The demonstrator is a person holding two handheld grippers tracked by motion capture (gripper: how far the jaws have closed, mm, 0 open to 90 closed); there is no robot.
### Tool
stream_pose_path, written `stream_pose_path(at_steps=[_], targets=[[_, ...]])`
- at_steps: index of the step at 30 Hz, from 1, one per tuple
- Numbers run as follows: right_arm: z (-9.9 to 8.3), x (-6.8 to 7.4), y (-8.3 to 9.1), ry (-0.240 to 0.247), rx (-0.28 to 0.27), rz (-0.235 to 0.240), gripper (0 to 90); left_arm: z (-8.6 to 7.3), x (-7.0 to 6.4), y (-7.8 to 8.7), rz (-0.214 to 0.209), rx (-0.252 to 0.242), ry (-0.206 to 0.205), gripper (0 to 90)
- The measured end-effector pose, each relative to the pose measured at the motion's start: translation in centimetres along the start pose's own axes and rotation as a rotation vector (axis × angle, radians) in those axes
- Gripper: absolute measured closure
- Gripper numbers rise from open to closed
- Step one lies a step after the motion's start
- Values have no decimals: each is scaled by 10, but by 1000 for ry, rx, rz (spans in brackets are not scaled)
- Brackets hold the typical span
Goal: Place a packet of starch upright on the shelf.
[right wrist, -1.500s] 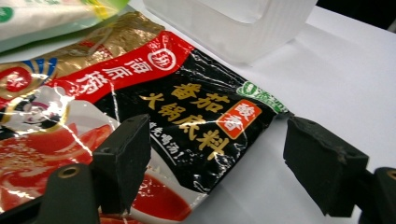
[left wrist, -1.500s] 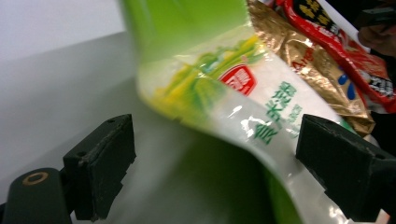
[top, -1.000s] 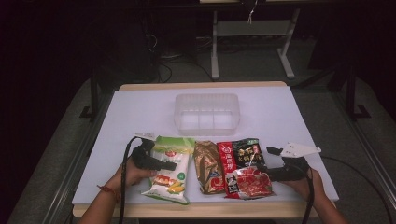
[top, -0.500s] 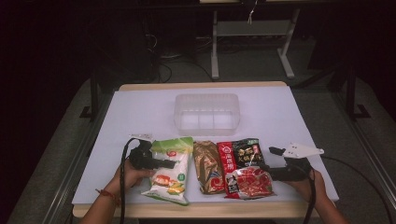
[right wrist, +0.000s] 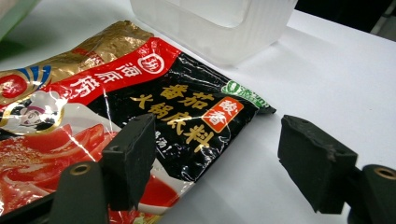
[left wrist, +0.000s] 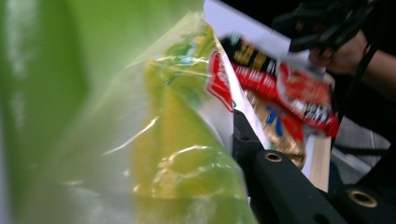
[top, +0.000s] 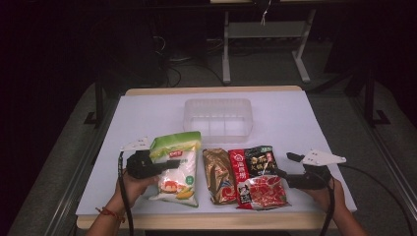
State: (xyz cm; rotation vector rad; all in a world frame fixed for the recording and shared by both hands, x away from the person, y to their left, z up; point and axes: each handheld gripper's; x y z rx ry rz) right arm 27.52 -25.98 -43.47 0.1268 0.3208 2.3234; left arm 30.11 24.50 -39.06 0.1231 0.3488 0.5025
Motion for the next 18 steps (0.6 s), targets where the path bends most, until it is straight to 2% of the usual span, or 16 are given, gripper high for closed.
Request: stream_pose_path(at_steps=[4,6,8,9,11,13,18], targets=[[1,-3,1,-4,-11,-12,277,6,-3,12,10,-61,-12,852],[1,-3,2,-7,-13,-15,277,7,-4,14,9,-70,-14,855],[3,-6,2,-11,-28,-26,277,8,-6,16,25,-90,-30,858],[3,-7,2,-11,-29,-28,277,9,-8,19,33,-110,-37,860],[4,-8,1,-19,-21,-31,279,10,-10,22,32,-117,-46,862],[5,-8,0,-31,-23,-30,279,11,-12,24,56,-143,-66,863],[6,-9,1,-43,-37,-32,279,13,-13,31,103,-209,-73,864]])
Point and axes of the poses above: each handheld gripper's, and its own axes: y roughly backward along the jaws, z roughly out of its top, x roughly to its left, and after that the axes turned 14 degrees about -x, right-handed
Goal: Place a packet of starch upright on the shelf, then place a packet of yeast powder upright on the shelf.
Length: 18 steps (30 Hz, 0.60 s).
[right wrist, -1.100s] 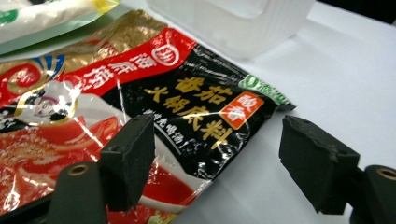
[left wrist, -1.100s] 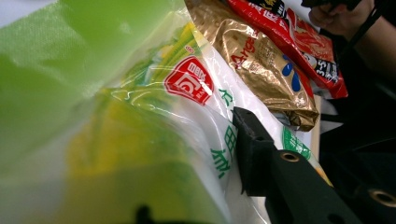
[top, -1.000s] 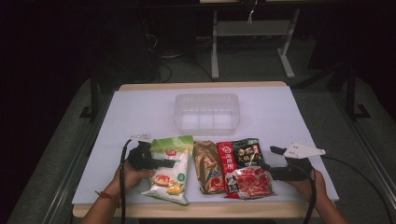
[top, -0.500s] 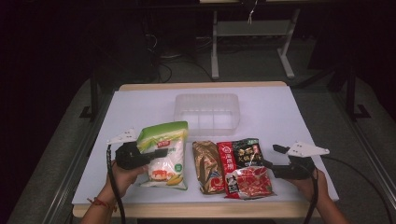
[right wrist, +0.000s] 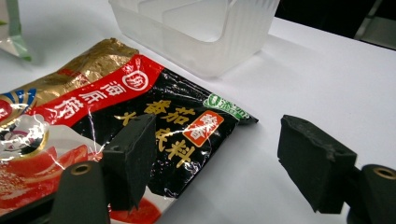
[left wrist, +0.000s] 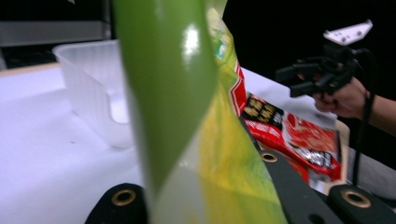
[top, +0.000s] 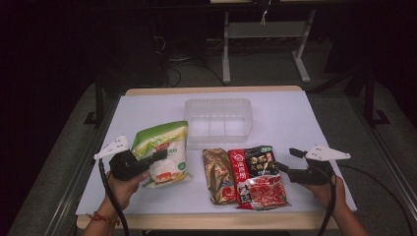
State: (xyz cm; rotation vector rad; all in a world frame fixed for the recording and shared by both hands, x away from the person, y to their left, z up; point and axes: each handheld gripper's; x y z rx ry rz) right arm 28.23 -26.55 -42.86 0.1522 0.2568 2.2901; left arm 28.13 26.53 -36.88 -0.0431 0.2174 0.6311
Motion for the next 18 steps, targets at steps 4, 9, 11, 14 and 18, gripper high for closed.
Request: stream_pose_path(at_steps=[4,9,11,14,18], targets=[[0,0,-2,2,12,-3,279,1,0,4,48,-28,-7,864],[1,3,-1,21,12,-8,279,3,2,6,72,-59,5,866],[1,3,0,22,12,-3,279,4,2,7,83,-76,14,867],[1,3,-1,28,16,-4,279,6,2,6,86,-93,16,868],[-1,2,-1,23,19,-4,279,15,3,4,101,-135,23,869]])
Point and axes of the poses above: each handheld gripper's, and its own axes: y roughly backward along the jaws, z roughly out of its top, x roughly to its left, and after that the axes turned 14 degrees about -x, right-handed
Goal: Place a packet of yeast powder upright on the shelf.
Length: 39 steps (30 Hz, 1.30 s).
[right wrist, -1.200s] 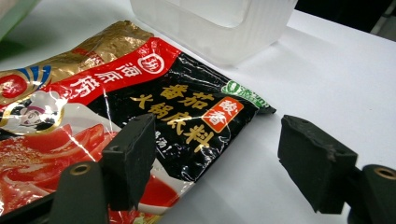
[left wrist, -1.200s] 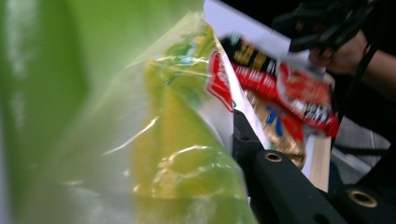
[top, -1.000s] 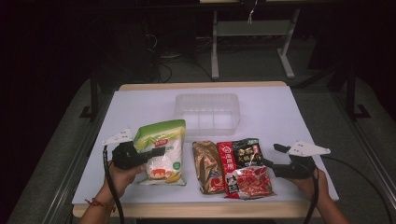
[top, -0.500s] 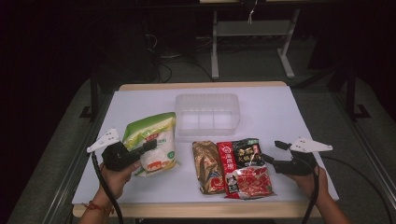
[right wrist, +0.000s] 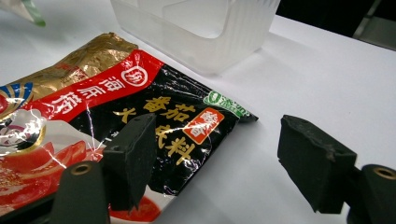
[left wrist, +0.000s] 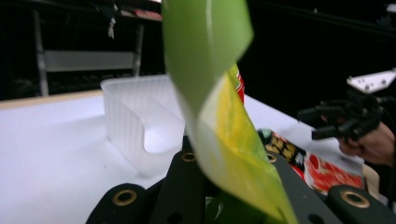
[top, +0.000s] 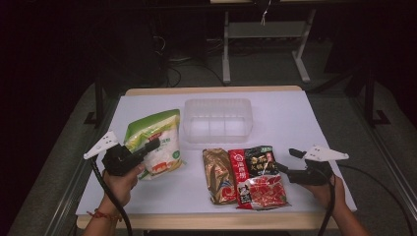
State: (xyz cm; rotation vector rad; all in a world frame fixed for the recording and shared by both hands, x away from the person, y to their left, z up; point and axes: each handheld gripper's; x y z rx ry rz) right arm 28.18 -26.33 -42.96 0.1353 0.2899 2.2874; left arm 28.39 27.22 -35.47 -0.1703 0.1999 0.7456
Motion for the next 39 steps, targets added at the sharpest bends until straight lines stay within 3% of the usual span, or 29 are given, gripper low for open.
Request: stream_pose_path(at_steps=[4,17,20,22,24,25,28,29,36,37,39], targets=[[-1,1,2,0,1,-2,280,10,-1,-4,5,-47,4,870],[-3,2,6,2,11,-12,283,28,-5,-33,38,-82,-1,872],[-4,2,6,3,13,-12,282,32,-4,-45,55,-102,16,872],[-5,2,6,4,15,-14,282,33,-4,-60,78,-95,-10,872],[-5,2,7,1,14,-14,282,32,-4,-66,87,-98,-10,872],[-5,2,7,1,13,-14,282,30,-1,-78,104,-100,23,873],[-5,1,7,0,17,-12,282,29,0,-89,120,-98,23,873],[-6,1,7,1,17,-11,282,29,0,-101,127,-95,13,873],[-7,1,7,-2,23,-8,281,28,2,-130,156,-83,-12,874],[-7,1,7,0,23,-9,281,27,3,-136,172,-77,-32,874],[-7,1,8,-2,22,-9,281,24,6,-143,197,-76,-12,873]])
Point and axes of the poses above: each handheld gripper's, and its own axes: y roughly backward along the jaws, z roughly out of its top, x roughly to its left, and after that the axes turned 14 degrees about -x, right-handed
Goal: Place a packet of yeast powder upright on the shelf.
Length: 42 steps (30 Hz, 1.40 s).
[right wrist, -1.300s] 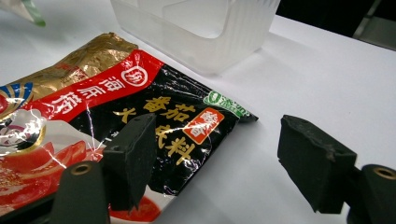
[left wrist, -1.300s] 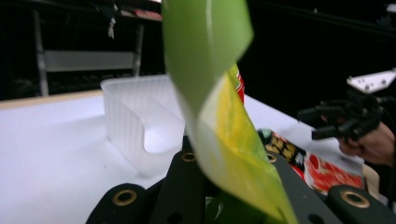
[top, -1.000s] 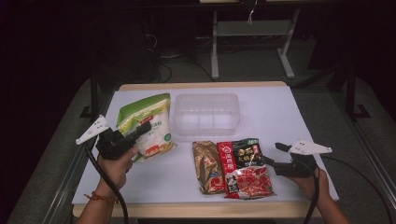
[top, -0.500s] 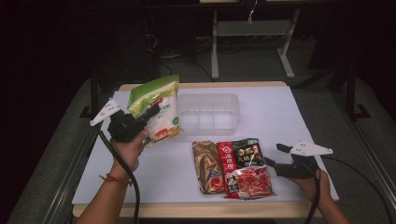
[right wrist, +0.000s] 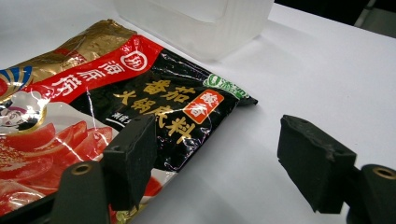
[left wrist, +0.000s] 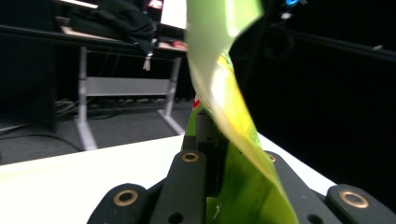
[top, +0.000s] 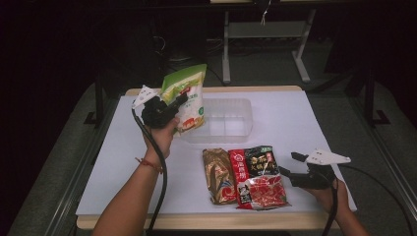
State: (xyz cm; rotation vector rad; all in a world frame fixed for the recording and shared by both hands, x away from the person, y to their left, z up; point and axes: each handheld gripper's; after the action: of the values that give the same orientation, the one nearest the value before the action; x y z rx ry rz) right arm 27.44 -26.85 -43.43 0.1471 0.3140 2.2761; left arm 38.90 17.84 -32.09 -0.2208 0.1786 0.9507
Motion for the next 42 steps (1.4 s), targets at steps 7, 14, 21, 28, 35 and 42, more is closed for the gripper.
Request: stream_pose_path(at_steps=[7,14,21,28,35,42], targets=[[0,0,1,2,-2,0,281,-10,1,-26,94,-3,-28,873],[-1,0,0,3,6,3,281,-17,-5,-44,151,0,-77,873],[-1,1,0,12,7,11,281,-25,-5,-58,184,-9,-61,874],[-2,1,-1,12,6,15,281,-34,-7,-68,189,-17,-67,871],[-3,2,-1,11,12,18,281,-44,-9,-64,97,12,-47,845],[-3,3,-2,13,18,20,281,-45,-10,-64,5,93,-47,766]])
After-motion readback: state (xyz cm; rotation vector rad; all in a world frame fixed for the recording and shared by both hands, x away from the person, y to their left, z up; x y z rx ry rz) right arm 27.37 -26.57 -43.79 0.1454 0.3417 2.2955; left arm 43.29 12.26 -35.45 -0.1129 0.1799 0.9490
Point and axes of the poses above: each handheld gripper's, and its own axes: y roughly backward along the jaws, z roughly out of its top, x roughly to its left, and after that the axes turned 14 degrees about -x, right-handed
